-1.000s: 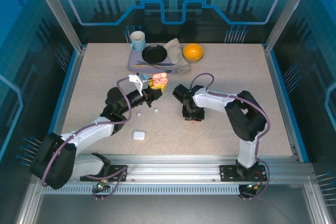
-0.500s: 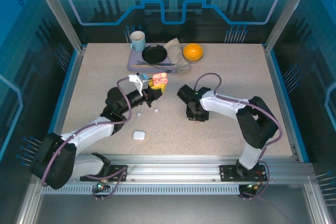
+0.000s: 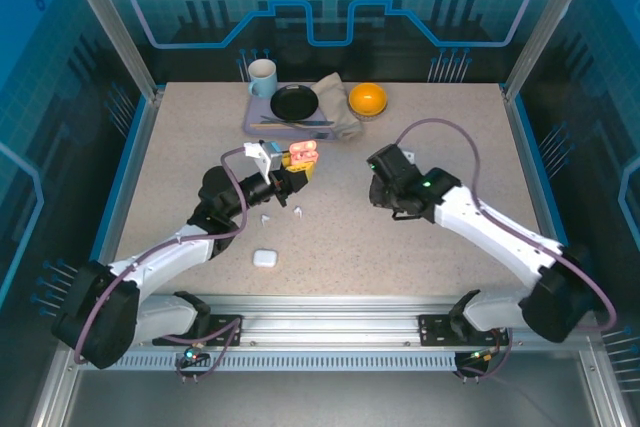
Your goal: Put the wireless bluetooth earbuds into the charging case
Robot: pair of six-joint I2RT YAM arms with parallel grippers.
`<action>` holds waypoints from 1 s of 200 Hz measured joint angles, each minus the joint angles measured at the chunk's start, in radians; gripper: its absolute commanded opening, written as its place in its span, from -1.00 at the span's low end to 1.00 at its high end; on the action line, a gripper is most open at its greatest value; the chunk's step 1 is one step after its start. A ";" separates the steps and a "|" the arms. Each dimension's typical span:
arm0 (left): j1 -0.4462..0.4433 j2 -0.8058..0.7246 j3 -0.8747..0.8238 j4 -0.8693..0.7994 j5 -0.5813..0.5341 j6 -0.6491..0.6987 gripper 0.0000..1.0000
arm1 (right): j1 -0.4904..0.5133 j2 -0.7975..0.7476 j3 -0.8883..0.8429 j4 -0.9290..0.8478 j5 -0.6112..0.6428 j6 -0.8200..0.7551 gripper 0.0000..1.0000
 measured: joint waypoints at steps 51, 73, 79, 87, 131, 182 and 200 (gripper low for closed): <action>0.000 0.003 0.019 -0.050 0.056 -0.019 -1.00 | -0.064 -0.097 0.149 0.061 -0.038 -0.120 -0.41; 0.000 0.020 0.045 -0.051 0.090 -0.029 -1.00 | -0.066 -0.097 0.221 0.124 -0.086 -0.184 -0.41; -0.002 0.026 0.054 -0.051 0.100 -0.031 -1.00 | -0.066 -0.097 0.235 0.144 -0.102 -0.200 -0.41; -0.005 0.038 0.066 -0.050 0.113 -0.035 -1.00 | -0.066 -0.096 0.251 0.174 -0.126 -0.223 -0.42; -0.042 0.108 0.142 -0.037 0.169 -0.053 -1.00 | -0.064 -0.083 0.265 0.326 -0.255 -0.318 -0.43; -0.048 0.196 0.206 0.039 0.179 -0.089 -1.00 | -0.033 -0.085 0.247 0.443 -0.333 -0.407 -0.45; -0.048 0.220 0.224 0.069 0.179 -0.106 -1.00 | -0.020 -0.087 0.232 0.467 -0.344 -0.433 -0.46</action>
